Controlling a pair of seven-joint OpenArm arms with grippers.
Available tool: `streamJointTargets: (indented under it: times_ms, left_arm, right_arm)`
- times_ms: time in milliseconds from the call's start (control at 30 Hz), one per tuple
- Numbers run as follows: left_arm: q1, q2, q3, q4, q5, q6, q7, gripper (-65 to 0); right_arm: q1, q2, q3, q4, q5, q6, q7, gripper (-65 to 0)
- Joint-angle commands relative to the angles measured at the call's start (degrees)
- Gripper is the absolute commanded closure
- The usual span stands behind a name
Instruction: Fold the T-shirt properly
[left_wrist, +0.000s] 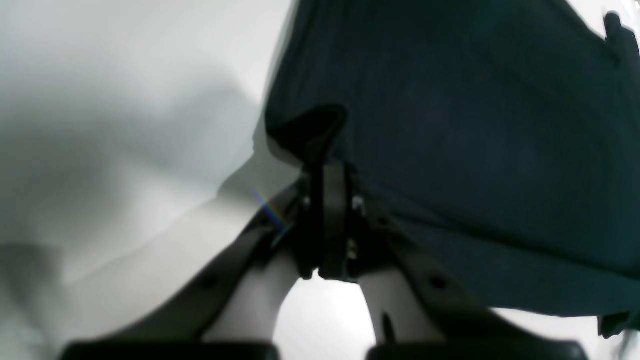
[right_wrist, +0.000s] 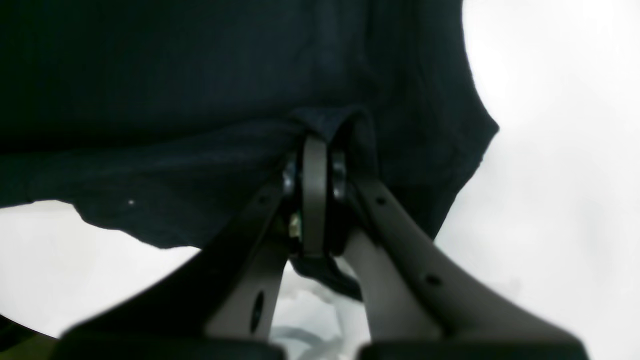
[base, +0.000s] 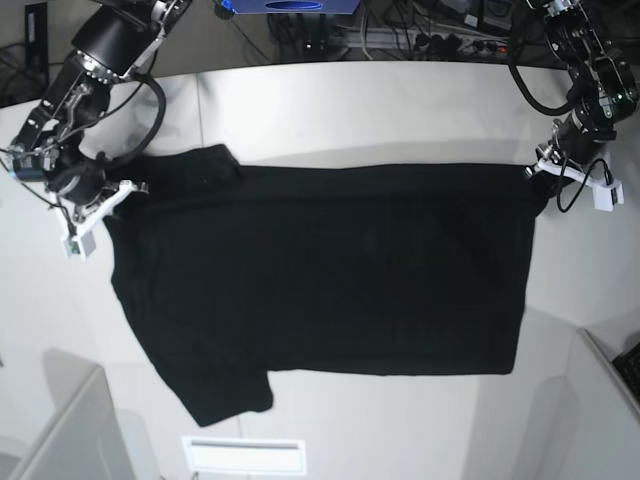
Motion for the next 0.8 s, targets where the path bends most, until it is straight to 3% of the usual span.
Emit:
streamJointTargets:
  times_ms: [0,167,500,667,767]
  left_arm:
    - [-0.5,-0.8,-0.2,0.0,-0.4,0.1,-1.2,0.0]
    - [-2.5,-0.8,-0.2,-2.7,-0.4,2.6,-1.2,0.0]
    - [-6.3,-0.9,-0.1,-7.5,-0.4,2.8,-1.2,0.0]
    - [-7.5,-1.1,-0.1,-11.2,-0.4,2.8,-1.3,0.0]
    - [-7.9,-1.1,-0.1,-11.5,-0.4,2.8,-1.3,0.0]
  right_arm:
    - [1.5,0.8,0.0,0.2,0.4,-0.3,1.1,0.0]
    - [4.3,1.5,-0.1,-3.2,0.4,-0.4,1.1,0.0]
    - [7.5,1.5,-2.7,-8.3,0.4,-0.4,1.4,0.0]
    - [7.5,1.5,-6.2,-9.0,0.4,-0.5,6.1,0.0]
    - [7.9,1.5,-6.4,-9.1,0.4,-3.3,6.5,0.0]
